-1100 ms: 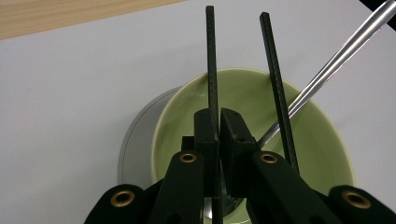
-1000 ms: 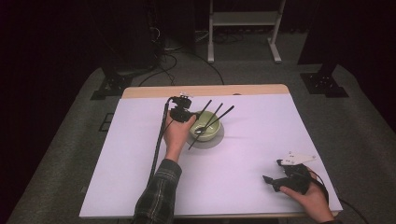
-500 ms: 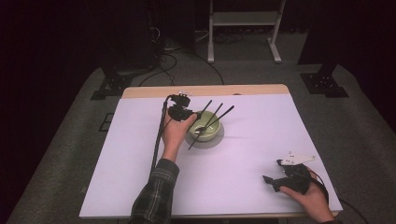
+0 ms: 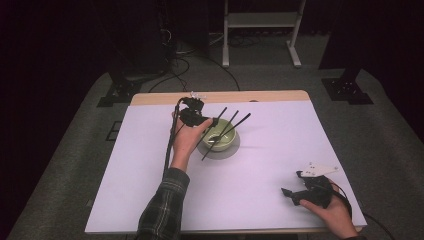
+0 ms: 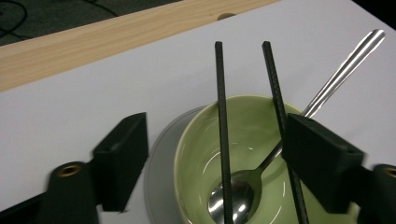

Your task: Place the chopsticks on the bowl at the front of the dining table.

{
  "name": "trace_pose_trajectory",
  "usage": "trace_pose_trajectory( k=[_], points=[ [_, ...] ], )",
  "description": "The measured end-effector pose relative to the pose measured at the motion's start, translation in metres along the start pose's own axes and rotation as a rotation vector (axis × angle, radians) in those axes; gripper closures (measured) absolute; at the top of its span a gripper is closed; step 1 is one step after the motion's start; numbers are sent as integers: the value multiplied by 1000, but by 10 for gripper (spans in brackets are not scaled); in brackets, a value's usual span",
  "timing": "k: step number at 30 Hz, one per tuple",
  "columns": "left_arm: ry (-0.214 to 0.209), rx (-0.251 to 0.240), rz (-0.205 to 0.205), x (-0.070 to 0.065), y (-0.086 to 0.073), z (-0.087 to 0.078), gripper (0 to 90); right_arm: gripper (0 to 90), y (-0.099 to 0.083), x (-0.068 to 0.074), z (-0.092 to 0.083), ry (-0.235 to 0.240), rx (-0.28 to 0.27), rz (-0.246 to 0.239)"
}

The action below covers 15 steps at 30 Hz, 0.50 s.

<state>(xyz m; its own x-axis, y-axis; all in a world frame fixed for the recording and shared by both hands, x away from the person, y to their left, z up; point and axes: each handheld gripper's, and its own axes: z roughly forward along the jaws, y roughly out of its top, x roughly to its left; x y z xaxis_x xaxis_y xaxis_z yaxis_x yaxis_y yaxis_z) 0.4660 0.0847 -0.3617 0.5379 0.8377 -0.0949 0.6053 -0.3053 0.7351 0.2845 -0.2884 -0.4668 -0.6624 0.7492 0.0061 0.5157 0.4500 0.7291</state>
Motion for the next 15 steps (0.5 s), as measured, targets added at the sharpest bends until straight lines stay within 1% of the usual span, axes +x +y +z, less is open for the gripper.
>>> trace_pose_trajectory(
  k=[1,2,4,5,6,7,8,9,10,11,13,15],
  points=[
    [-11,-3,2,0,1,0,184,122,0,0,0,0,0,0],
    [-8,-5,-2,0,2,0,163,122,0,0,0,0,0,0],
    [-6,2,25,-2,4,1,81,122,0,0,0,0,0,-1],
    [15,8,36,-3,6,1,53,122,0,0,0,0,0,0],
    [28,13,55,-5,7,1,46,122,0,0,0,-1,-1,-1],
    [36,13,65,-6,8,2,45,122,0,0,0,0,-1,0],
    [43,6,58,-6,9,3,45,122,0,0,0,0,0,-1],
    [47,9,58,-6,11,4,38,122,0,0,0,0,0,0],
    [49,17,65,-6,13,6,21,122,0,0,0,0,0,0],
    [57,16,65,-6,14,7,18,122,0,0,0,0,-1,0],
    [74,18,78,-6,18,10,18,122,0,0,0,0,-1,0],
    [57,14,83,-7,22,13,12,122,0,0,0,0,-1,0]
  ],
)
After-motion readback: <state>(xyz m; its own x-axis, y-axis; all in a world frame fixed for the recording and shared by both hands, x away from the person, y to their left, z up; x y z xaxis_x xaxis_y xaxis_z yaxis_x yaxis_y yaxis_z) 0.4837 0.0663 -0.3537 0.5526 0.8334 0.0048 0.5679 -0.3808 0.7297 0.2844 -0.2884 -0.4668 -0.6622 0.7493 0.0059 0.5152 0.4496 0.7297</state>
